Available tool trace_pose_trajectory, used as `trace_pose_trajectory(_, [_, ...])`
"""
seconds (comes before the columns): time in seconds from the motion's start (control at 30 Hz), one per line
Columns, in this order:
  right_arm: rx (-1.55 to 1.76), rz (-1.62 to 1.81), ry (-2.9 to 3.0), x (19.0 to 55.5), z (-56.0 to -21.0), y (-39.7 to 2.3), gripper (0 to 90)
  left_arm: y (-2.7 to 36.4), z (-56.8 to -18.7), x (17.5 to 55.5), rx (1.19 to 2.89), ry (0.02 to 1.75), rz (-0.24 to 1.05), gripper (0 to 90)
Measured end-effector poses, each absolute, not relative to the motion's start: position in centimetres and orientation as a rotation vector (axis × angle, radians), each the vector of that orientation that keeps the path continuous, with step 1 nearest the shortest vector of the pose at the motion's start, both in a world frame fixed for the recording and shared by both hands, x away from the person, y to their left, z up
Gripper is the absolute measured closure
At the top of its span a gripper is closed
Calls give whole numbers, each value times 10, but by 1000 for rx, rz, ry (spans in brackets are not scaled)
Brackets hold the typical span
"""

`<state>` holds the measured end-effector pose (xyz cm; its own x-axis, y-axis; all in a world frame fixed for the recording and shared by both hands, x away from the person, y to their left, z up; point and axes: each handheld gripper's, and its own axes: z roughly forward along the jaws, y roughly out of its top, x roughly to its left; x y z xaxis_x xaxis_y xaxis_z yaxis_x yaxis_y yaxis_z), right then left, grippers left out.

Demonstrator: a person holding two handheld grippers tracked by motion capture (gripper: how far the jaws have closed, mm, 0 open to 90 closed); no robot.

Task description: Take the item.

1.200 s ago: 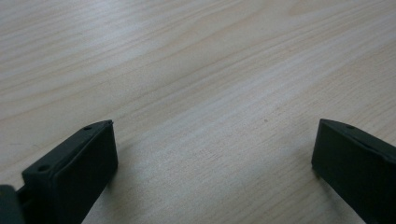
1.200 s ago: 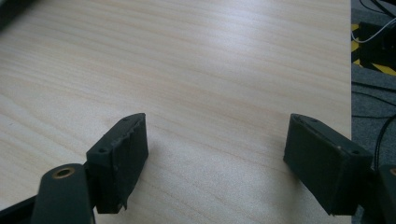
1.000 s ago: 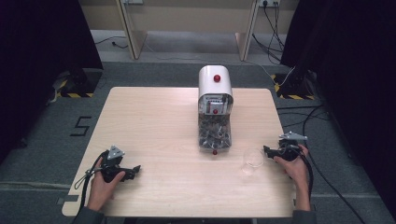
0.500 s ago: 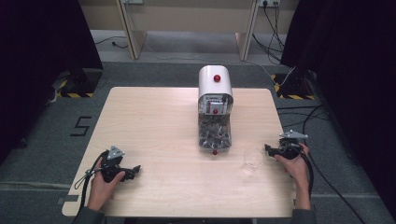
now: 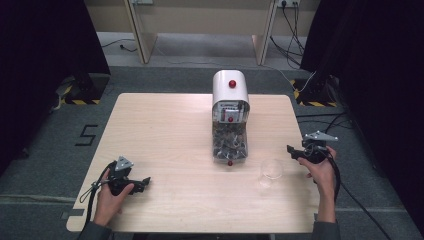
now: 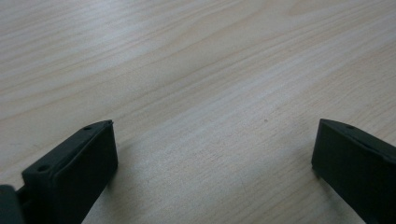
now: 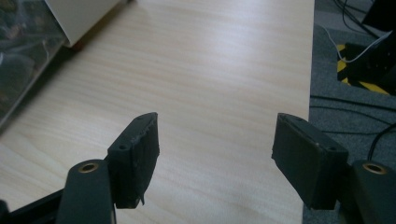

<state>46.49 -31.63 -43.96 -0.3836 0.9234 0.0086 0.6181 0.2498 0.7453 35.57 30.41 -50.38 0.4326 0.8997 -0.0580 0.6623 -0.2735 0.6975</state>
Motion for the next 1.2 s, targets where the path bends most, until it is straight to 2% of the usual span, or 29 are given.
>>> trace_pose_trajectory(0.5, [1298,1013,2101,461,-400,-289,343,304,-504,356,2031,1311,465,0])
trace_pose_trajectory(0.83, [1252,1033,2144,468,-389,-269,353,304,-504,356,2031,1311,465,0])
trace_pose_trajectory(1.2, [1120,1036,2237,469,-376,-221,352,304,-504,356,2031,1311,465,0])
